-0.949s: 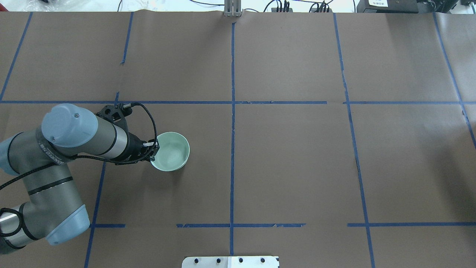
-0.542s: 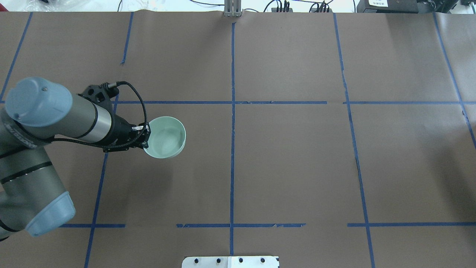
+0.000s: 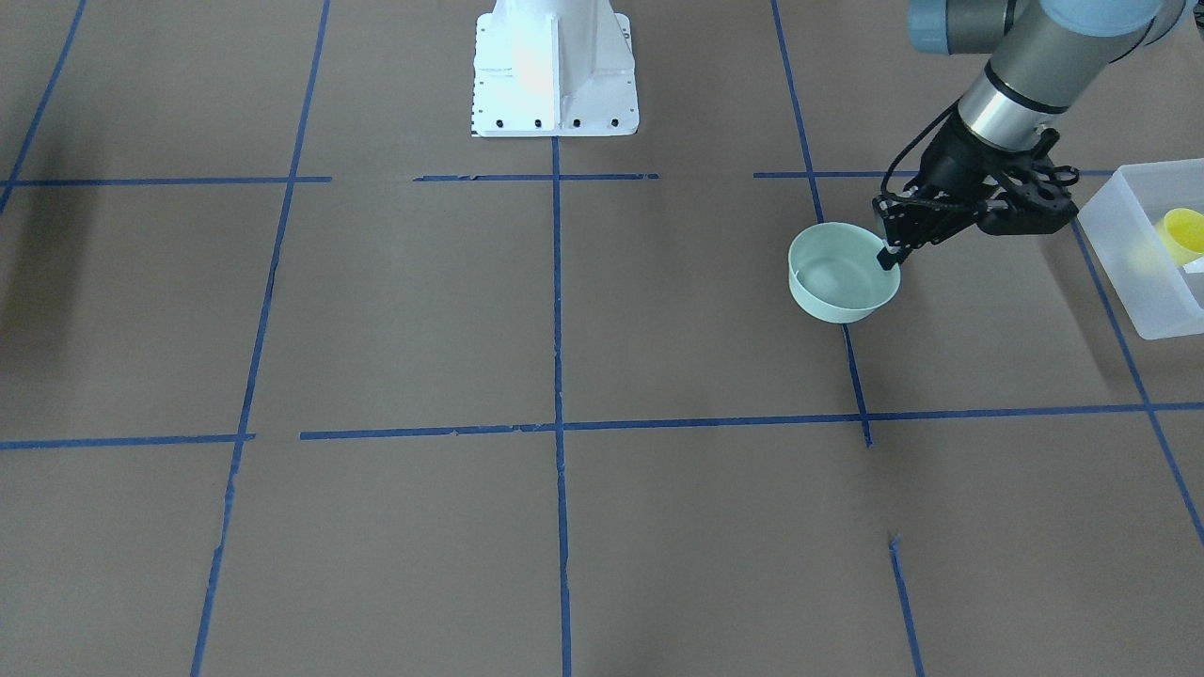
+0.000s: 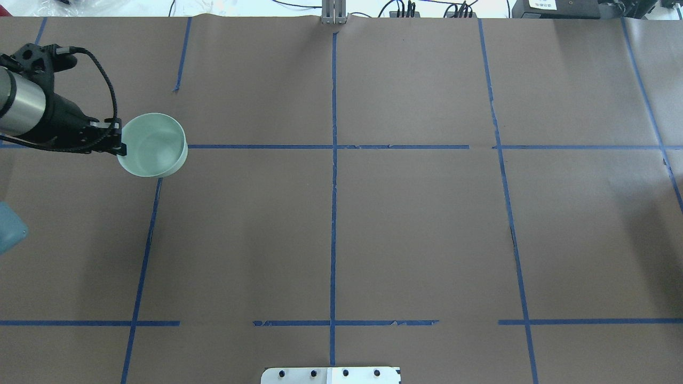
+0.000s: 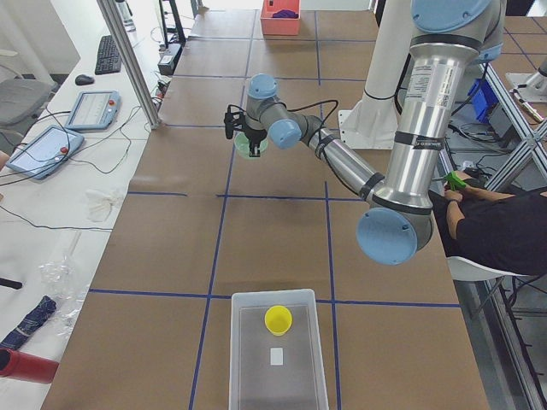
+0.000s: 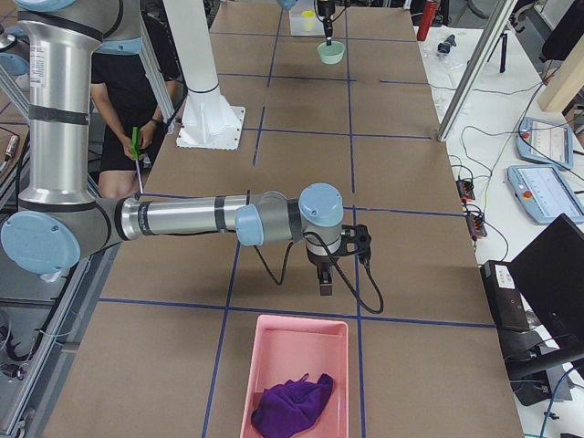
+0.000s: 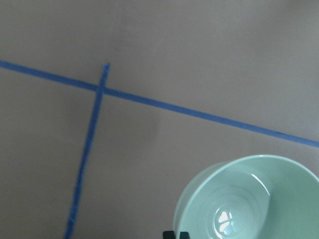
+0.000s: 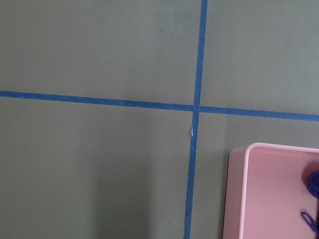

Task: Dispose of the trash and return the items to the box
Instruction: 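Lift the green bowl with the left gripper and carry it off the table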

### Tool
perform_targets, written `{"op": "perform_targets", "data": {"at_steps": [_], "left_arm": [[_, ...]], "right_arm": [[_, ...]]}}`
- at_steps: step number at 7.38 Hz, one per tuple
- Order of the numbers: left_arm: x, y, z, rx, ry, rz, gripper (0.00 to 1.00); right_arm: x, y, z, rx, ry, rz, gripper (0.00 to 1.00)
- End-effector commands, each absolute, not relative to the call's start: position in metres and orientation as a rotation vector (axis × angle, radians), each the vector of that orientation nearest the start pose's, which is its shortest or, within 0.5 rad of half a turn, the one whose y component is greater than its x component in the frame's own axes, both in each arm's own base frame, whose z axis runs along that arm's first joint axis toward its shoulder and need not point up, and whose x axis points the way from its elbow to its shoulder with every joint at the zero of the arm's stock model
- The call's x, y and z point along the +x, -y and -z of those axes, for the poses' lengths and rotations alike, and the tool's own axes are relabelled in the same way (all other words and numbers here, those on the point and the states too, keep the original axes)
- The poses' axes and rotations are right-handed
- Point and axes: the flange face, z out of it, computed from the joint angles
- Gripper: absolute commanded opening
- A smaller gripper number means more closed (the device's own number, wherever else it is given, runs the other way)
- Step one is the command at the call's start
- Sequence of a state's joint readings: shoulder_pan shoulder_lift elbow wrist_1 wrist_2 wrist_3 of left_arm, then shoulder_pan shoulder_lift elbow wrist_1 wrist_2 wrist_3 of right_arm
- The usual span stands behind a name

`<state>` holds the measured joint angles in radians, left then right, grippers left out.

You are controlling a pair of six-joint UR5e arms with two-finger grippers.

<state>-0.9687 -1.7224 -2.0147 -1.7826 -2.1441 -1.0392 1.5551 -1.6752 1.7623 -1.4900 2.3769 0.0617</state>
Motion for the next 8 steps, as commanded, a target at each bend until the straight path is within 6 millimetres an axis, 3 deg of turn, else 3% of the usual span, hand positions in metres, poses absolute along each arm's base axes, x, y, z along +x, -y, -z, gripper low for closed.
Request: {"op": "perform_targets", "data": {"at_steps": [1, 3, 4, 5, 8], "left_arm": [[0.15, 0.496, -0.415, 0.229, -0.83, 0.07, 0.0], [0.068, 0.517, -0.489, 0.259, -0.744, -0.004, 0.0], [0.028, 0.514, -0.541, 0.254, -0.694, -0.053, 0.0], [-0.022, 0.513, -0.578, 0.265, -0.651, -0.081, 0.0], [-0.111, 0.493, -0.679, 0.25, -0.58, -0.219, 0.0]], "right_arm": [[0.06, 0.46, -0.614, 0.111, 0.866, 0.01, 1.0], [0.06, 0.462, -0.612, 0.115, 0.869, 0.01, 1.0], [0.06, 0.462, -0.611, 0.115, 0.871, 0.008, 1.0], [0.06, 0.461, -0.612, 0.112, 0.871, 0.005, 1.0], [0.06, 0.461, -0.612, 0.111, 0.871, 0.004, 1.0]]}}
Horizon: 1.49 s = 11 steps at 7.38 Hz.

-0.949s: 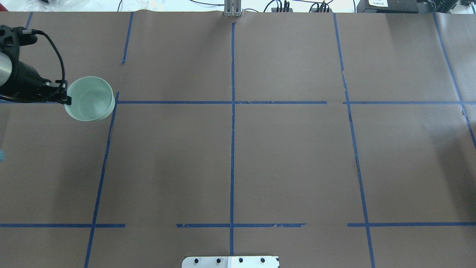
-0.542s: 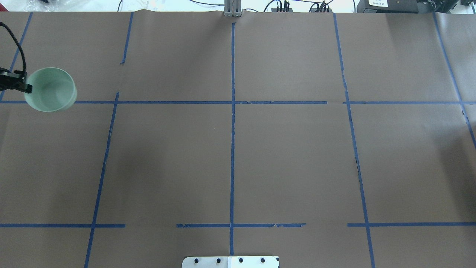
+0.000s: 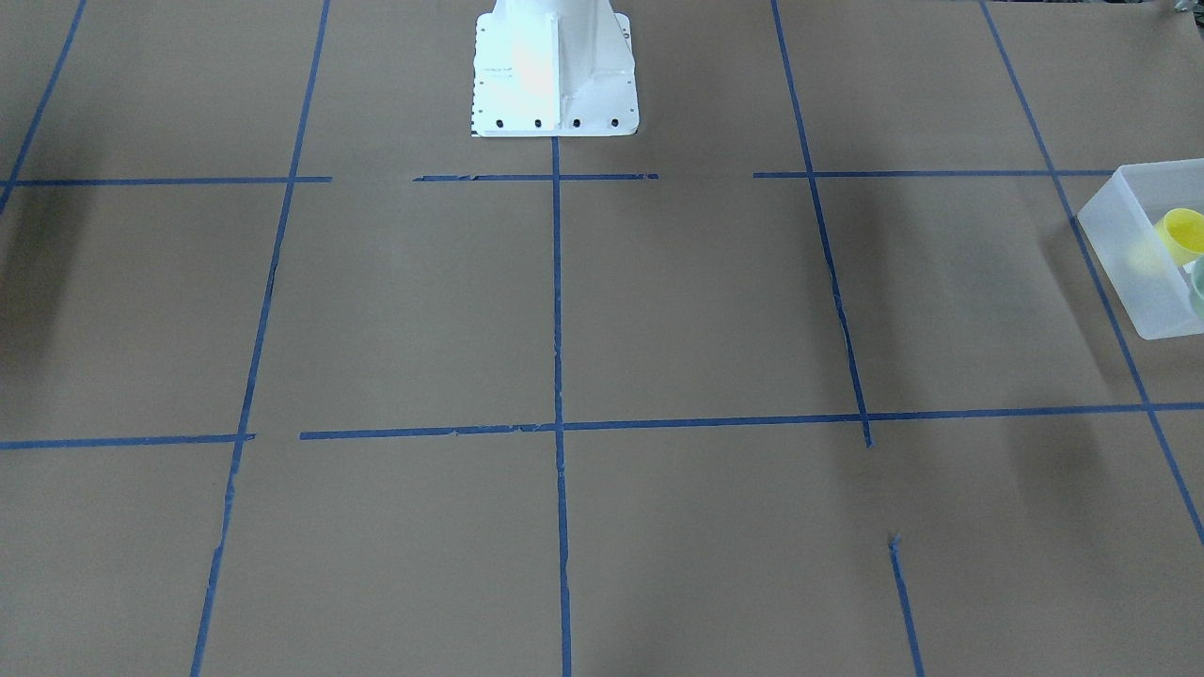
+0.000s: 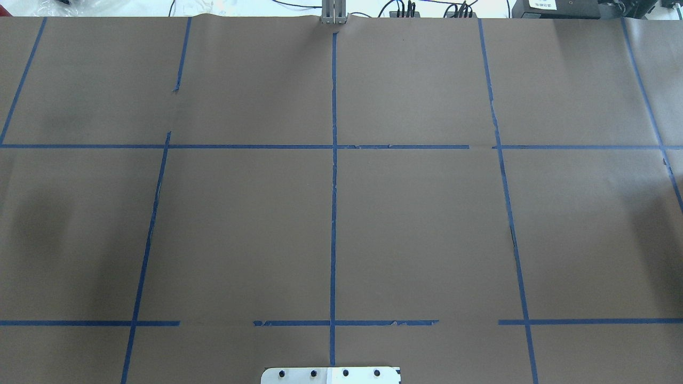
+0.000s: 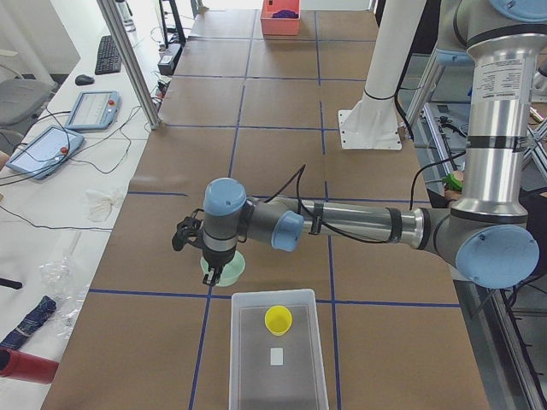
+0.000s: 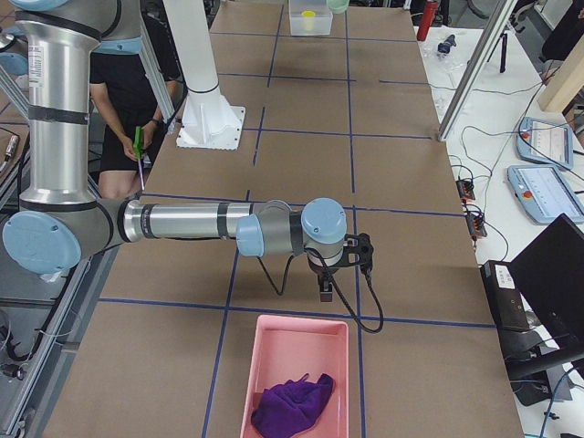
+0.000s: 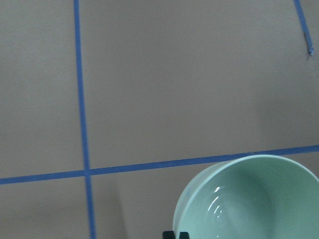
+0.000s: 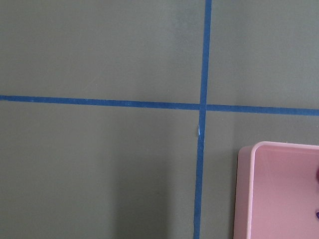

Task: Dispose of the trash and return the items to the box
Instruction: 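Lift the green bowl with the left gripper and carry it off the table, then lower the green bowl into the clear bin and open the left gripper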

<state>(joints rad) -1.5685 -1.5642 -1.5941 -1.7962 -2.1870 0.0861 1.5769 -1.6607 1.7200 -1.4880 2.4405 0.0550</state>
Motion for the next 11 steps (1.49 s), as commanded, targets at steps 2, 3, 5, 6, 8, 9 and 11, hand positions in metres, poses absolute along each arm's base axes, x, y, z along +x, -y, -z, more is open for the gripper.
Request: {"op": "perform_targets", "data": {"at_steps": [2, 3, 5, 6, 8, 9, 11], "left_arm": [[-0.129, 0.459, -0.728, 0.176, -0.512, -0.222, 0.0], [-0.135, 0.449, -0.744, 0.139, -0.449, -0.215, 0.0], [-0.132, 0.422, -0.786, 0.132, -0.45, -0.214, 0.0], [-0.131, 0.412, -0.804, 0.121, -0.45, -0.21, 0.0], [-0.13, 0.401, -0.814, 0.101, -0.456, -0.205, 0.17], [-0.129, 0.396, -0.816, 0.093, -0.461, -0.193, 0.99], [-0.133, 0.397, -0.811, 0.106, -0.466, -0.183, 1.0]], "right_arm": [[0.059, 0.46, -0.61, 0.113, 0.88, 0.006, 1.0], [0.059, 0.46, -0.612, 0.11, 0.88, 0.005, 1.0], [0.059, 0.457, -0.611, 0.11, 0.88, 0.005, 1.0], [0.06, 0.456, -0.612, 0.112, 0.88, 0.005, 1.0], [0.059, 0.457, -0.611, 0.112, 0.88, 0.007, 1.0], [0.059, 0.457, -0.611, 0.112, 0.88, 0.007, 1.0], [0.059, 0.457, -0.611, 0.112, 0.88, 0.007, 1.0]]}}
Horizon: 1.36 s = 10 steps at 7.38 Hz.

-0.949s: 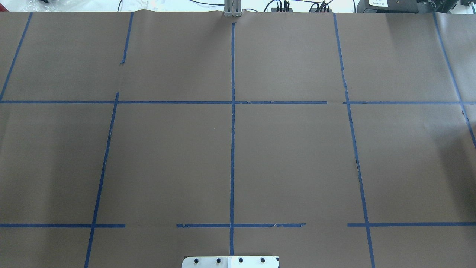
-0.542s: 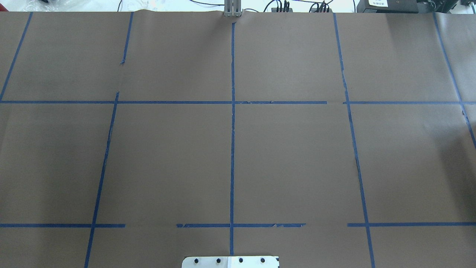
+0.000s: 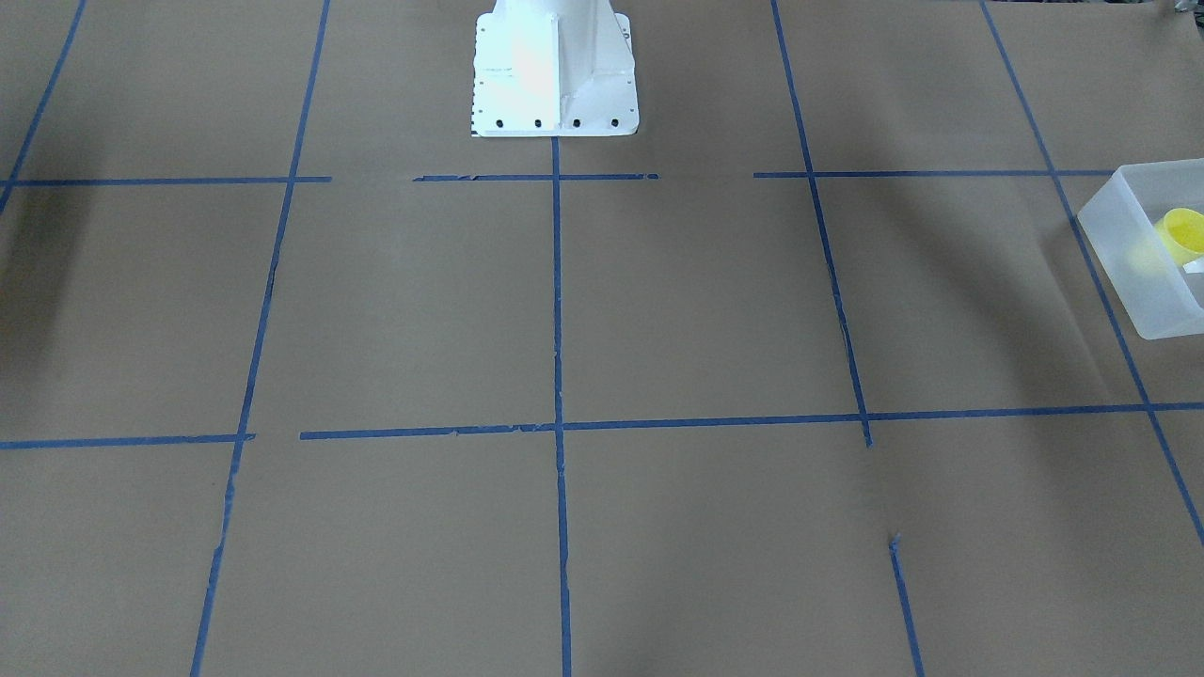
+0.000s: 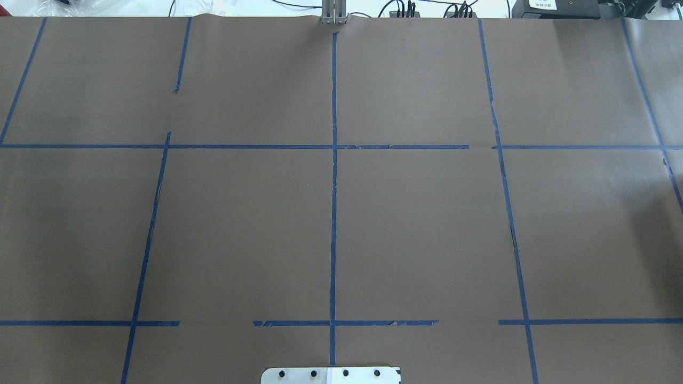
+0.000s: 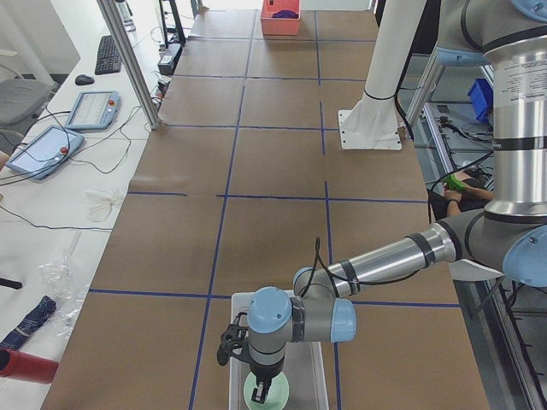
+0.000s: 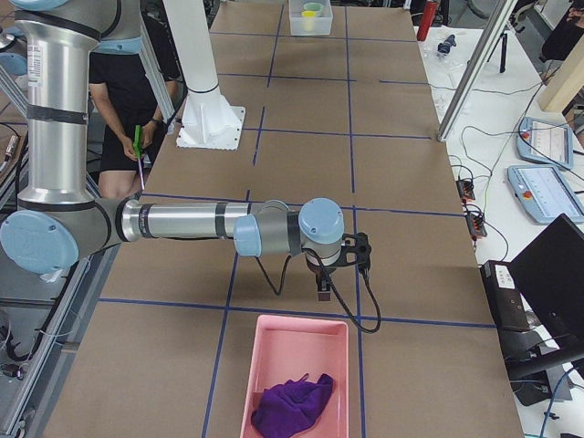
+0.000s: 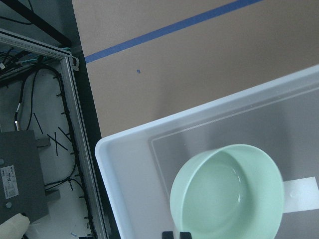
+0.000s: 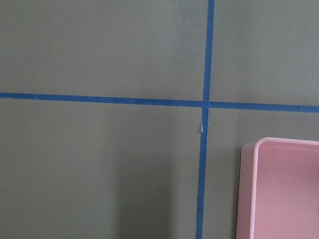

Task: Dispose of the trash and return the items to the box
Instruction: 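Lower the green bowl into the clear bin and open the left gripper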

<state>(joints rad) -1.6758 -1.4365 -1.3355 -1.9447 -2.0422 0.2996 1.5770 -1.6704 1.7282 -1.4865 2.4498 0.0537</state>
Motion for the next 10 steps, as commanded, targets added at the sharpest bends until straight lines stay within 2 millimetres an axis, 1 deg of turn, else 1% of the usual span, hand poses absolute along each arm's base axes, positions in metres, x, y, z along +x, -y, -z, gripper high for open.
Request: {"op": "perform_targets", "data": {"at_steps": [1, 2, 3, 4, 5, 6, 7, 8, 9, 10], "left_arm": [[-0.147, 0.406, -0.79, 0.147, -0.462, -0.125, 1.0], [-0.147, 0.421, -0.755, 0.199, -0.476, -0.094, 1.0], [-0.143, 0.429, -0.73, 0.243, -0.528, -0.094, 1.0], [-0.139, 0.435, -0.701, 0.251, -0.587, -0.061, 1.0], [-0.139, 0.438, -0.666, 0.251, -0.606, -0.028, 1.0], [-0.136, 0.44, -0.646, 0.239, -0.635, -0.002, 1.0], [-0.127, 0.442, -0.638, 0.242, -0.726, -0.008, 1.0], [-0.122, 0.444, -0.631, 0.249, -0.736, -0.018, 1.0], [-0.109, 0.448, -0.629, 0.24, -0.739, -0.047, 1.0], [-0.088, 0.453, -0.625, 0.231, -0.745, -0.084, 1.0]], "right_arm": [[0.059, 0.457, -0.611, 0.112, 0.88, 0.005, 1.0], [0.059, 0.458, -0.611, 0.112, 0.88, 0.007, 1.0], [0.059, 0.458, -0.61, 0.115, 0.88, 0.007, 1.0], [0.06, 0.459, -0.606, 0.12, 0.879, 0.007, 1.0], [0.06, 0.46, -0.607, 0.12, 0.879, 0.008, 1.0], [0.06, 0.46, -0.607, 0.12, 0.879, 0.008, 1.0], [0.06, 0.46, -0.608, 0.121, 0.873, 0.009, 1.0], [0.06, 0.46, -0.608, 0.119, 0.874, 0.007, 1.0], [0.06, 0.46, -0.608, 0.119, 0.874, 0.007, 1.0], [0.06, 0.46, -0.609, 0.117, 0.876, 0.006, 1.0]]}}
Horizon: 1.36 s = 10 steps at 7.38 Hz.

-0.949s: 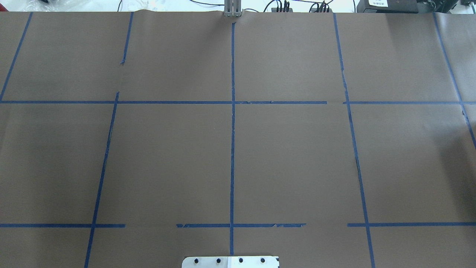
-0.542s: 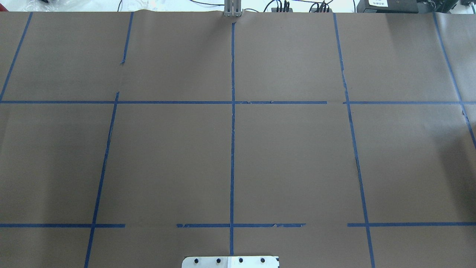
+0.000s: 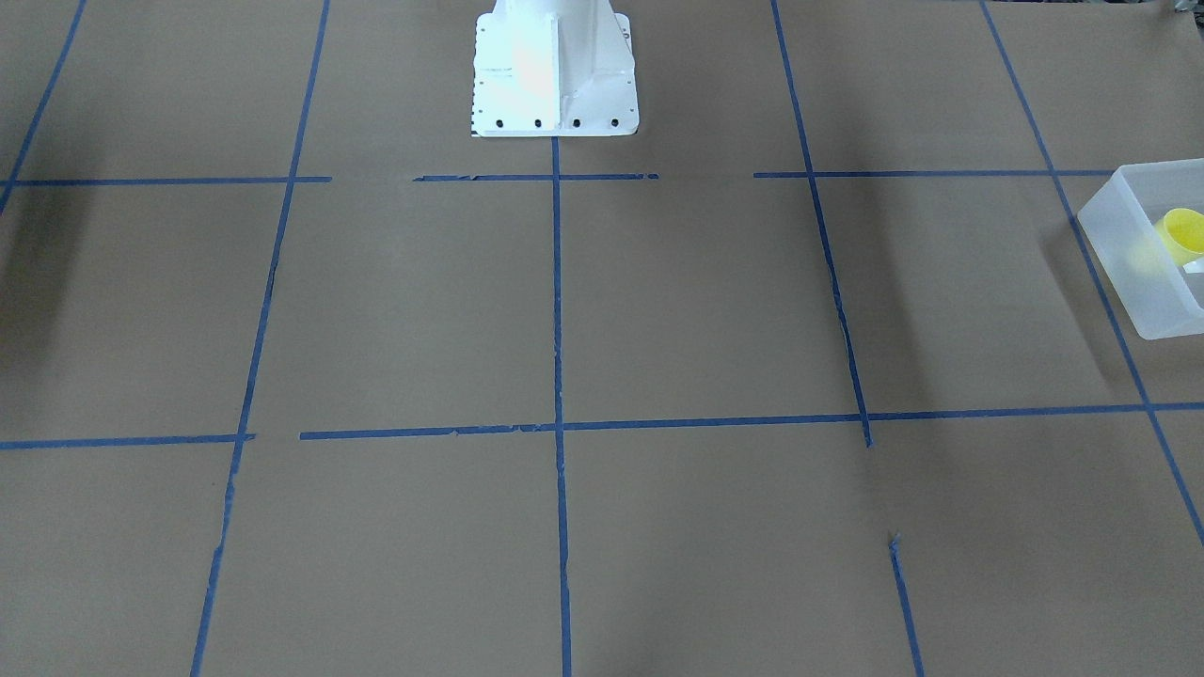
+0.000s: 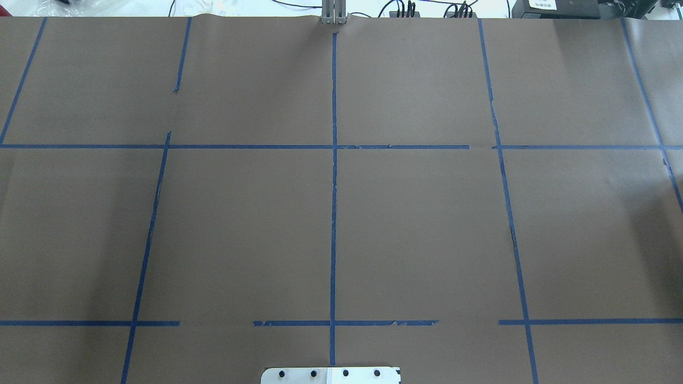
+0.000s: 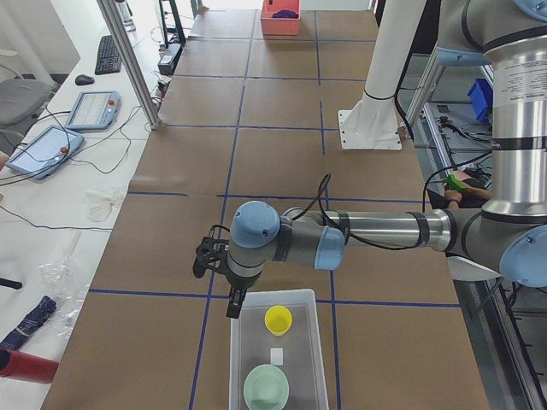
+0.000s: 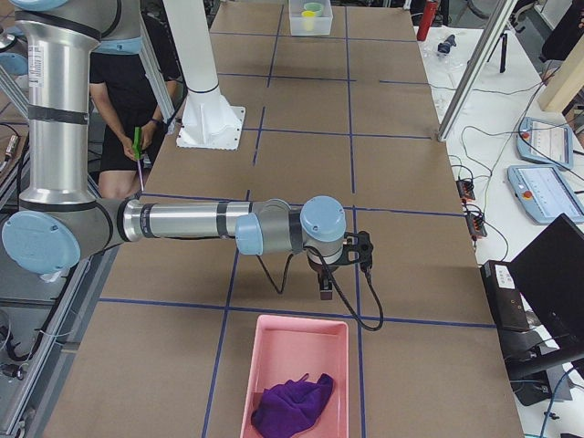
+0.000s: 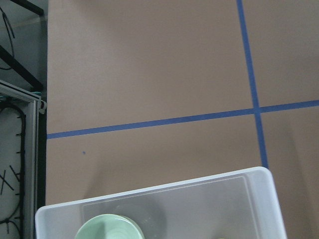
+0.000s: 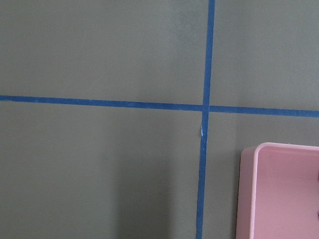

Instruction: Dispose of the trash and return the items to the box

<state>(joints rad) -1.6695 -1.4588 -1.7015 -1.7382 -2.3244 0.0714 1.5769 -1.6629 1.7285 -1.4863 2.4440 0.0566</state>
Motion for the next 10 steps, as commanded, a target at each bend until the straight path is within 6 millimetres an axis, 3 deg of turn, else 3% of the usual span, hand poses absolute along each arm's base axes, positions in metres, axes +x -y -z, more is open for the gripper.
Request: {"op": "perform_targets", "data": {"at_steps": [1, 3, 7, 10], "left_arm": [[-0.073, 0.456, -0.618, 0.228, -0.749, -0.108, 1.0], [-0.067, 0.457, -0.618, 0.193, -0.758, -0.054, 1.0], [-0.069, 0.44, -0.641, 0.125, -0.757, -0.024, 1.0], [-0.07, 0.444, -0.634, 0.111, -0.757, -0.021, 1.0]], "right_arm": [[0.06, 0.461, -0.608, 0.118, 0.876, 0.007, 1.0], [0.06, 0.461, -0.607, 0.119, 0.877, 0.006, 1.0], [0.06, 0.461, -0.609, 0.116, 0.879, 0.005, 1.0], [0.06, 0.459, -0.613, 0.108, 0.879, 0.003, 1.0]]}}
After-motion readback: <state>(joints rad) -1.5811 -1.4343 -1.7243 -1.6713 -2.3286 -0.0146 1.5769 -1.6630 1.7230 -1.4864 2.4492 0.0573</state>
